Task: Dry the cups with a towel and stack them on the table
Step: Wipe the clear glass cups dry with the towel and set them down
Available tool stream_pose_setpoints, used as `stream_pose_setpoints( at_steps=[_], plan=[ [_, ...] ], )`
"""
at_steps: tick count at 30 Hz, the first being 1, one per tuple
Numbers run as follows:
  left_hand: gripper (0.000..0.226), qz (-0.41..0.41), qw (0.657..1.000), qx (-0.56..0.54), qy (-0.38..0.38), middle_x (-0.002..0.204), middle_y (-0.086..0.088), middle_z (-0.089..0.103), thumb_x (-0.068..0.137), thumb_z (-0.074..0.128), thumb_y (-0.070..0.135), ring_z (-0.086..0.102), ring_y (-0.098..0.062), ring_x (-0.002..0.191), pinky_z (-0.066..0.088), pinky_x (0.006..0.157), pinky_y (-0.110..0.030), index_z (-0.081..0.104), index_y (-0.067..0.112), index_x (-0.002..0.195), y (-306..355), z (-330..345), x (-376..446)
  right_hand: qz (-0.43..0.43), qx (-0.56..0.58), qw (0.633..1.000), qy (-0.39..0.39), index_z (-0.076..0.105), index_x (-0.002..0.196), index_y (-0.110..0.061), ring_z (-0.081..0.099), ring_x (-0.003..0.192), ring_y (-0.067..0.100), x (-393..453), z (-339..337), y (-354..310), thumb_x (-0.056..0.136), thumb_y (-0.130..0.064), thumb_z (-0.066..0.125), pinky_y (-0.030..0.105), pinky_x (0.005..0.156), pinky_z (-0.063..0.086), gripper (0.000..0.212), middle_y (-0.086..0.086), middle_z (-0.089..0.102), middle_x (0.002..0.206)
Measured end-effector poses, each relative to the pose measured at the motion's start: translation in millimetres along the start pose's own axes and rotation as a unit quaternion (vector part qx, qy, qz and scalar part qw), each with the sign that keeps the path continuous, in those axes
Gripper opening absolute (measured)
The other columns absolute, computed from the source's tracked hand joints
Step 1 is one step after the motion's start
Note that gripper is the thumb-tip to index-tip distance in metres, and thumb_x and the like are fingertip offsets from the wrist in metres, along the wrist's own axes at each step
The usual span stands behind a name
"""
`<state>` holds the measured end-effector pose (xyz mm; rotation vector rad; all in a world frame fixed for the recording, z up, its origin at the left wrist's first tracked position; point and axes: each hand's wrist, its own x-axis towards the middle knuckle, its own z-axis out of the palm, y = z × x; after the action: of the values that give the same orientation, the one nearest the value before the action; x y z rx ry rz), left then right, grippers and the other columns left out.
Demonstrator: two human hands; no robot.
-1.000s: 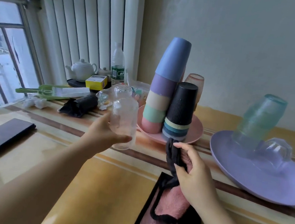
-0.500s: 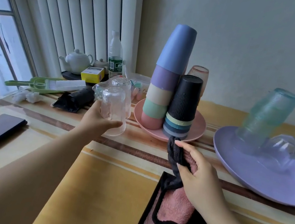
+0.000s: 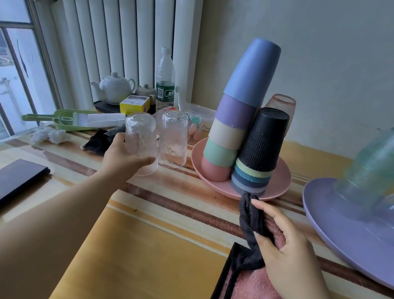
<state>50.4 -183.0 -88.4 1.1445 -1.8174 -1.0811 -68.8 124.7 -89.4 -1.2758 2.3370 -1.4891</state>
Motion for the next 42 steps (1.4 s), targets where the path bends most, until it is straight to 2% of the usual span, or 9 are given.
stream_pose_setpoints(
  at_steps=[7, 13, 17, 20, 26, 30, 36, 39, 42],
  plan=[
    [0.066, 0.016, 1.0, 0.005, -0.006, 0.116, 0.001, 0.056, 0.074, 0.083, 0.026, 0.053, -0.02, 0.106, 0.042, 0.088, -0.034, 0.048, 0.016, 0.129, -5, 3, 5, 0.006, -0.014, 1.0, -0.008, 0.054, 0.114, -0.05, 0.056, 0.098, -0.015, 1, 0, 1, 0.084, 0.003, 0.061, -0.004, 0.077, 0.036, 0.061, -0.046, 0.052, 0.109],
    [0.072, 0.002, 0.999, 0.041, -0.001, 0.126, -0.011, 0.058, 0.071, 0.085, 0.03, 0.056, -0.03, 0.114, 0.047, 0.098, -0.046, 0.049, 0.012, 0.131, -11, 1, 4, 0.03, 0.007, 0.999, -0.034, 0.052, 0.111, -0.059, 0.055, 0.103, 0.042, 0, 2, 2, 0.083, -0.002, 0.054, 0.054, 0.09, 0.046, 0.063, 0.012, 0.067, 0.105],
    [0.067, -0.018, 0.994, 0.073, 0.079, 0.132, -0.015, 0.044, 0.078, 0.077, 0.026, 0.043, -0.03, 0.123, 0.037, 0.105, -0.043, 0.042, 0.007, 0.132, -7, 5, -20, 0.013, 0.002, 0.999, -0.031, 0.051, 0.109, -0.057, 0.053, 0.108, 0.036, 0, 0, 3, 0.085, 0.002, 0.052, 0.041, 0.093, 0.044, 0.063, 0.015, 0.065, 0.111],
    [0.043, 0.042, 0.988, 0.08, 0.124, 0.121, -0.015, 0.044, 0.082, 0.066, 0.011, 0.043, -0.03, 0.114, 0.034, 0.092, -0.033, 0.045, 0.002, 0.119, 3, 12, -54, 0.013, 0.004, 1.0, -0.017, 0.053, 0.125, -0.04, 0.057, 0.11, 0.011, 0, 0, 0, 0.086, 0.007, 0.049, 0.013, 0.097, 0.041, 0.062, -0.011, 0.065, 0.119],
    [0.016, 0.173, 0.977, 0.048, -0.113, 0.079, 0.002, 0.059, 0.084, 0.066, 0.004, 0.057, -0.016, 0.073, 0.044, 0.068, -0.03, 0.056, 0.011, 0.096, 46, 57, -112, 0.034, -0.056, 0.997, 0.031, 0.052, 0.133, -0.031, 0.055, 0.102, 0.004, 11, -32, 3, 0.086, 0.01, 0.041, -0.002, 0.078, 0.035, 0.063, -0.009, 0.057, 0.124],
    [0.011, 0.248, 0.941, 0.037, -0.226, 0.075, 0.007, 0.063, 0.083, 0.068, 0.005, 0.059, -0.006, 0.071, 0.046, 0.066, -0.013, 0.062, 0.014, 0.088, 83, 101, -150, 0.086, -0.115, 0.989, -0.027, 0.044, 0.139, -0.032, 0.049, 0.123, 0.01, 16, -64, 12, 0.092, -0.004, 0.048, 0.015, 0.095, 0.037, 0.054, -0.002, 0.048, 0.139],
    [0.016, 0.303, 0.902, 0.024, -0.307, 0.097, 0.008, 0.057, 0.086, 0.07, 0.019, 0.063, -0.005, 0.081, 0.053, 0.077, -0.02, 0.065, 0.022, 0.102, 103, 149, -174, 0.101, -0.157, 0.977, -0.106, 0.04, 0.14, -0.037, 0.046, 0.126, 0.007, 4, -100, 26, 0.089, -0.039, 0.06, 0.019, 0.099, 0.037, 0.054, -0.01, 0.048, 0.141],
    [0.018, 0.341, 0.888, 0.048, -0.304, 0.097, 0.018, 0.05, 0.085, 0.071, 0.023, 0.057, 0.0, 0.088, 0.043, 0.08, -0.01, 0.067, 0.028, 0.102, 96, 159, -175, 0.059, -0.192, 0.976, 0.087, 0.058, 0.125, -0.021, 0.053, 0.116, 0.017, 10, -125, 44, 0.084, -0.027, 0.067, 0.017, 0.091, 0.035, 0.043, 0.001, 0.058, 0.123],
    [0.017, 0.343, 0.889, 0.067, -0.296, 0.097, 0.014, 0.054, 0.085, 0.071, 0.023, 0.054, 0.002, 0.088, 0.038, 0.076, -0.007, 0.068, 0.028, 0.101, 88, 161, -175, 0.087, -0.26, 0.908, 0.317, 0.052, 0.124, -0.007, 0.048, 0.113, 0.037, 32, -161, 70, 0.075, -0.012, 0.072, 0.03, 0.094, 0.034, 0.053, 0.017, 0.051, 0.118]
  ],
)
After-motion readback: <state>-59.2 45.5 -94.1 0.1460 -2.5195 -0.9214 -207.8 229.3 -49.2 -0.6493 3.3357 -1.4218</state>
